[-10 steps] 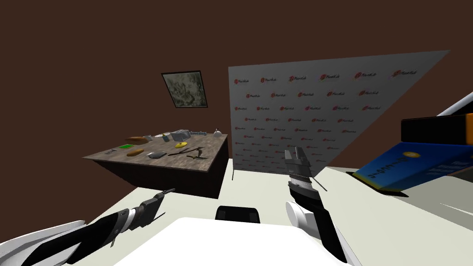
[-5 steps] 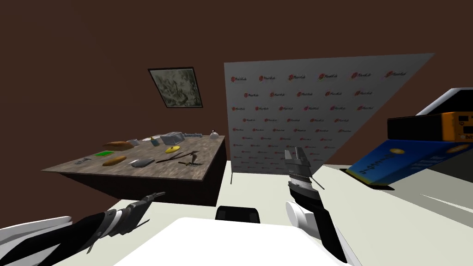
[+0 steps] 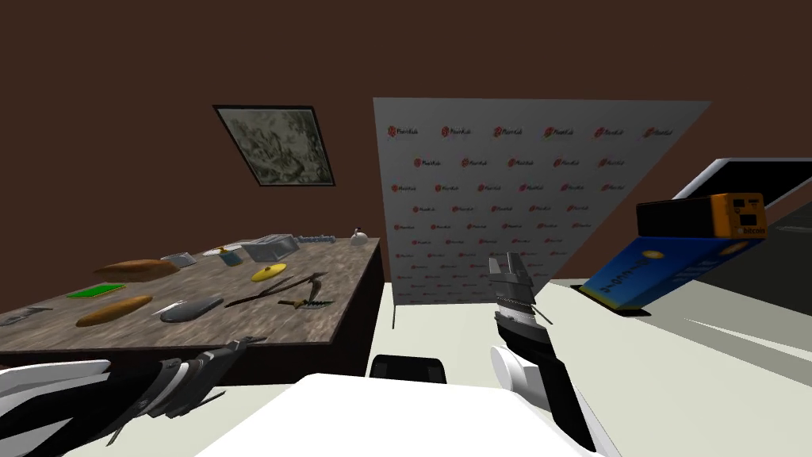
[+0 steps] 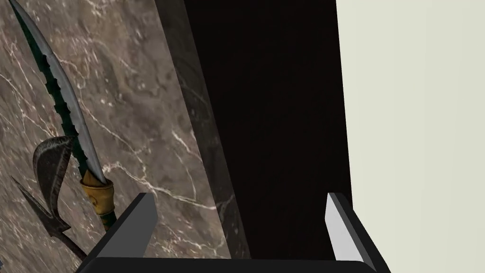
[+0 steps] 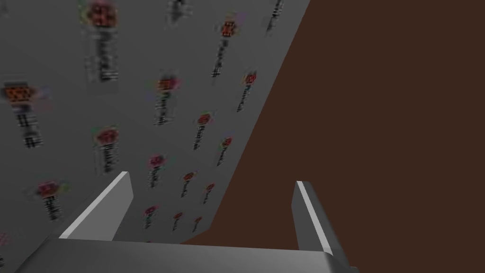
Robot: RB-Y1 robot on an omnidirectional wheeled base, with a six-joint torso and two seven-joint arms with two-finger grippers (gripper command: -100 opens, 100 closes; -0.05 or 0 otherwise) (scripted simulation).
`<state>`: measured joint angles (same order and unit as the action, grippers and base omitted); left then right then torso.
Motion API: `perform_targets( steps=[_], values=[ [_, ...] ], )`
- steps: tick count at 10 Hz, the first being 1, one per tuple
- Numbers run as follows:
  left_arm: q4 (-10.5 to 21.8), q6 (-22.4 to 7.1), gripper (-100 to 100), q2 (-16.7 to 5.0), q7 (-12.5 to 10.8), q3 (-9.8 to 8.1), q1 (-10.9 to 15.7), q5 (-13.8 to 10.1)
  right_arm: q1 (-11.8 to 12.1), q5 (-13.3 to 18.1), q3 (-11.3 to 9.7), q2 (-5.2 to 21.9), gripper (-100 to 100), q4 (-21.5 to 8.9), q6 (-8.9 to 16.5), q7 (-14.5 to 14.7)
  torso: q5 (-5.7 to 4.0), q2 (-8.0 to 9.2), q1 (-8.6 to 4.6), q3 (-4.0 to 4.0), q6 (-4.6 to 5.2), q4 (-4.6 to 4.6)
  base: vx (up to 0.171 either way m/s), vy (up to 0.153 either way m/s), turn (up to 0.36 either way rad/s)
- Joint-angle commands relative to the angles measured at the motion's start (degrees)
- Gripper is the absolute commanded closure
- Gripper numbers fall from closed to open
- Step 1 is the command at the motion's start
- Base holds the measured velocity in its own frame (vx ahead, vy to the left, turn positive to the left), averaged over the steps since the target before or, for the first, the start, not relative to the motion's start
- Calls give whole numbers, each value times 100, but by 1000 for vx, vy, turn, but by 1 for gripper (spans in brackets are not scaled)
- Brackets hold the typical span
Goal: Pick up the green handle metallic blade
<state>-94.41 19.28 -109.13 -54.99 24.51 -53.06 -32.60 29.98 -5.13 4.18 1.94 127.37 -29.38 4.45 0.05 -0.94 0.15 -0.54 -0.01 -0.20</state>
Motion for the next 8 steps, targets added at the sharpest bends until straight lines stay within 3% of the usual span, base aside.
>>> perform_targets(
  steps=[1, 3, 4, 8],
  values=[
    [41, 8, -100, -286, -128, -59, -244, -6, 0, 0, 0, 0, 0, 0, 0, 0, 0, 0, 0, 0, 0, 0, 263, 58, -162],
    [41, 8, -100, -307, -128, -59, -244, -6, 0, 0, 0, 0, 0, 0, 0, 0, 2, 10, 0, 4, -5, 1, 121, 30, -9],
    [51, -6, -100, -515, -264, -125, -470, 67, -1, 0, 0, 0, 0, 0, 0, 0, 0, 46, -10, 25, -7, 9, 175, 52, -118],
    [9, -13, -100, -624, -382, -204, -705, 162, 0, 0, 0, 0, 0, 0, 0, 0, -1, 17, -8, 8, -4, 3, 193, 39, -102]
  ],
)
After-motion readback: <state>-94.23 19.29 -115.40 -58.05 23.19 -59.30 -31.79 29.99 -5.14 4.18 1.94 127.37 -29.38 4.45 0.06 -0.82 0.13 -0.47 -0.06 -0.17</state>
